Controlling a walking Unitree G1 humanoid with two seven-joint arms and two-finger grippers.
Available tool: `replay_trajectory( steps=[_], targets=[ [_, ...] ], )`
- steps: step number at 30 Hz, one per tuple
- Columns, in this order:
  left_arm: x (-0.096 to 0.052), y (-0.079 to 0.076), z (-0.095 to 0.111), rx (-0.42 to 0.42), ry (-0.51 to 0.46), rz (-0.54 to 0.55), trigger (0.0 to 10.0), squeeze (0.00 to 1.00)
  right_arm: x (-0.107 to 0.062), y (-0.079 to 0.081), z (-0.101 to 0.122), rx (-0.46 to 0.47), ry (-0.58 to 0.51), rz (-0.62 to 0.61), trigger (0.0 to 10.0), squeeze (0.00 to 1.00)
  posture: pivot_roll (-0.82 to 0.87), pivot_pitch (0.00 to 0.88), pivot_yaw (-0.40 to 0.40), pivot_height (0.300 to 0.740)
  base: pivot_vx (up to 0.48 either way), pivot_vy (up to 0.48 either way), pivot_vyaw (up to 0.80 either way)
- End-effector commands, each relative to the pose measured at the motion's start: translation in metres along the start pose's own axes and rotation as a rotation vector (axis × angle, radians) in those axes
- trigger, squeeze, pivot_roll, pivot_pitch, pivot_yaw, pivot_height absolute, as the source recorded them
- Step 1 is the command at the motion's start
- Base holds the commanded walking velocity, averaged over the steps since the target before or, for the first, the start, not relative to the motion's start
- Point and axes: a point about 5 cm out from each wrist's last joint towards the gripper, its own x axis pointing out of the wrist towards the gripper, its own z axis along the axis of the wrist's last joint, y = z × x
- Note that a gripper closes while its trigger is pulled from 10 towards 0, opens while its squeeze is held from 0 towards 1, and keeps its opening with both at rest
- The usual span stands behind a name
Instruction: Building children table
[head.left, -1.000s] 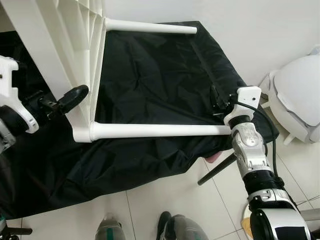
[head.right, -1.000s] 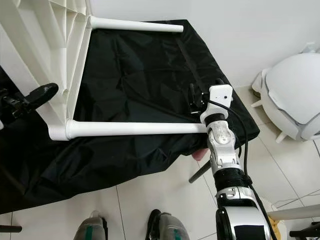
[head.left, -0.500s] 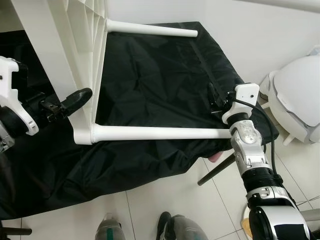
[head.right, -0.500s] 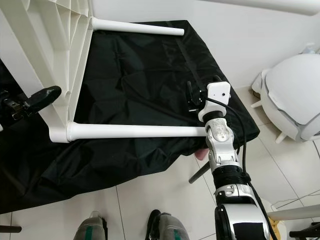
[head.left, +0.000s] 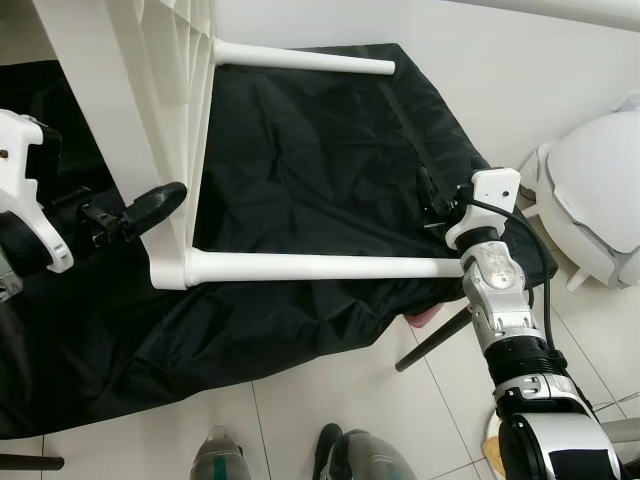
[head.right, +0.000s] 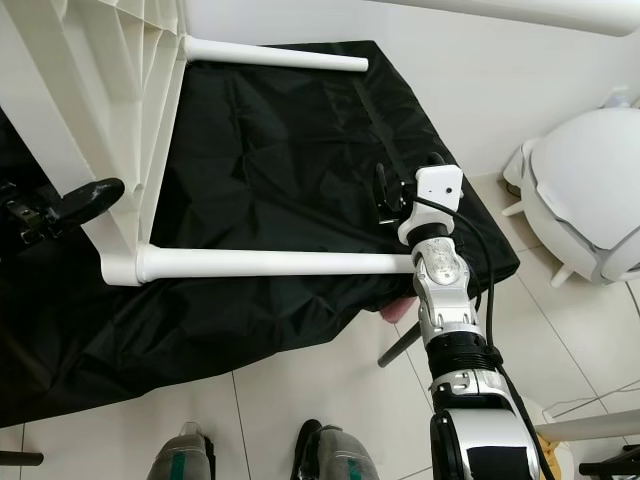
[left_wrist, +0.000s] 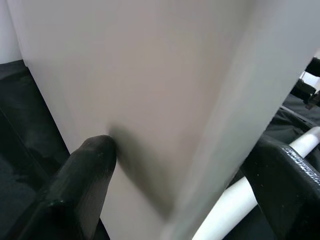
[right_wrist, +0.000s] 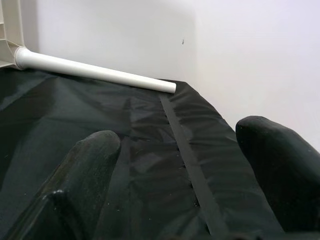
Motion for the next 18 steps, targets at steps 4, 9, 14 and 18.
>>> replay_trajectory(
  steps=[4, 9, 14, 18],
  targets=[
    [-0.001, -0.010, 0.002, 0.027, 0.024, -0.068, 10.0, 1.00, -0.003, -0.002, -0.004, -0.002, 0.016, -0.004, 10.0, 0.00, 0.12, 0.109, -0.035, 0.740, 0.000, 0.000, 0.00],
    [-0.005, 0.000, 0.006, 0.092, 0.051, 0.065, 10.0, 0.00, -0.002, -0.001, -0.003, -0.001, 0.014, -0.001, 10.0, 0.00, 0.12, 0.111, -0.039, 0.740, 0.000, 0.000, 0.00],
    [-0.017, 0.008, 0.006, 0.101, 0.066, 0.115, 10.0, 0.00, -0.002, -0.001, -0.003, 0.000, 0.015, 0.002, 10.0, 0.00, 0.12, 0.110, -0.040, 0.740, 0.000, 0.000, 0.00],
    [-0.027, 0.008, 0.006, 0.100, 0.076, 0.102, 10.0, 0.00, -0.001, -0.001, -0.003, 0.000, 0.016, 0.005, 10.0, 0.00, 0.12, 0.110, -0.040, 0.740, 0.000, 0.000, 0.00]
  ],
)
